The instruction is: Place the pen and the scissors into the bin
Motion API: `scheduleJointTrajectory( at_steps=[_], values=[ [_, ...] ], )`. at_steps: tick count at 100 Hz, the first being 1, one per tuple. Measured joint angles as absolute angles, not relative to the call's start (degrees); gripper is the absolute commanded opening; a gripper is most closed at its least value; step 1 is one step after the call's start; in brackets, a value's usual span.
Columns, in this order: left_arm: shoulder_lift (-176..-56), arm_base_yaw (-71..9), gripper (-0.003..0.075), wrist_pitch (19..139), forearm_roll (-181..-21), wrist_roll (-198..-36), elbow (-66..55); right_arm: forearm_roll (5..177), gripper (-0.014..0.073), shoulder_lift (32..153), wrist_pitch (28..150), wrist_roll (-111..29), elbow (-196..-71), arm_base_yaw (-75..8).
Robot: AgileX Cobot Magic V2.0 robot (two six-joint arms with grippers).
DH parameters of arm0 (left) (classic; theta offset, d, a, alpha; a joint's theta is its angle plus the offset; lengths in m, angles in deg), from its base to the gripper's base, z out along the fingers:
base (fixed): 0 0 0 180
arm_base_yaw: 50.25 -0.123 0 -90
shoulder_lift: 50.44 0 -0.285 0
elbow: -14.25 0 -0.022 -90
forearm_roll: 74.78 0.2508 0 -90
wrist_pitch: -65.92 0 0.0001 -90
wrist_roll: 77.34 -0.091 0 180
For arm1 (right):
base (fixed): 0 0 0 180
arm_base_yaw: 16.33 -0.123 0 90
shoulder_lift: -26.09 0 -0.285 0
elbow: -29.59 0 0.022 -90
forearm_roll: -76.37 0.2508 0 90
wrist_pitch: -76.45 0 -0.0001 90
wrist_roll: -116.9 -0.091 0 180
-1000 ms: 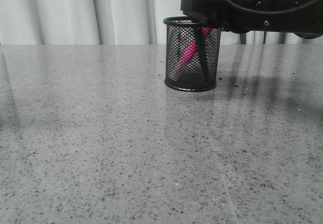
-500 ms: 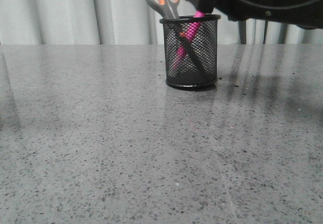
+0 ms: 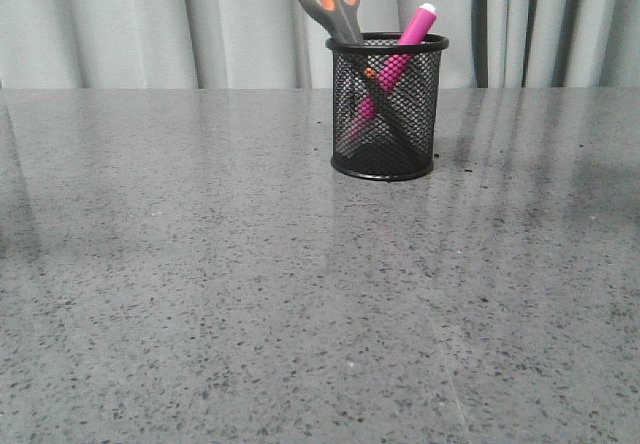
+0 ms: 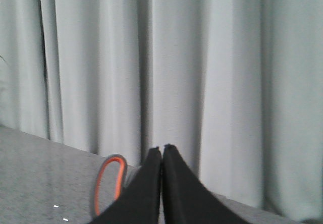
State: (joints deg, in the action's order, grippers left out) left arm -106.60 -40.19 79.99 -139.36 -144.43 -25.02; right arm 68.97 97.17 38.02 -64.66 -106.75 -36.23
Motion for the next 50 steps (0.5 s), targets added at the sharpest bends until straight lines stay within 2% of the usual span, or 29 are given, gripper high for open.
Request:
scheduleJointTrajectory(
  at_steps=[26, 50],
  values=[
    [-100.0, -40.2, -0.0019, 73.6, -139.6, -144.4, -28.8, 69.1, -0.0075, 76.4, 59.9, -58.0, -106.2, -30.0],
    [-83.7, -40.2, -0.0019, 65.2, -140.2, -144.4, -39.6, 68.6, -0.0075, 54.8, 72.7, -57.7, -98.3, -26.0]
  ],
)
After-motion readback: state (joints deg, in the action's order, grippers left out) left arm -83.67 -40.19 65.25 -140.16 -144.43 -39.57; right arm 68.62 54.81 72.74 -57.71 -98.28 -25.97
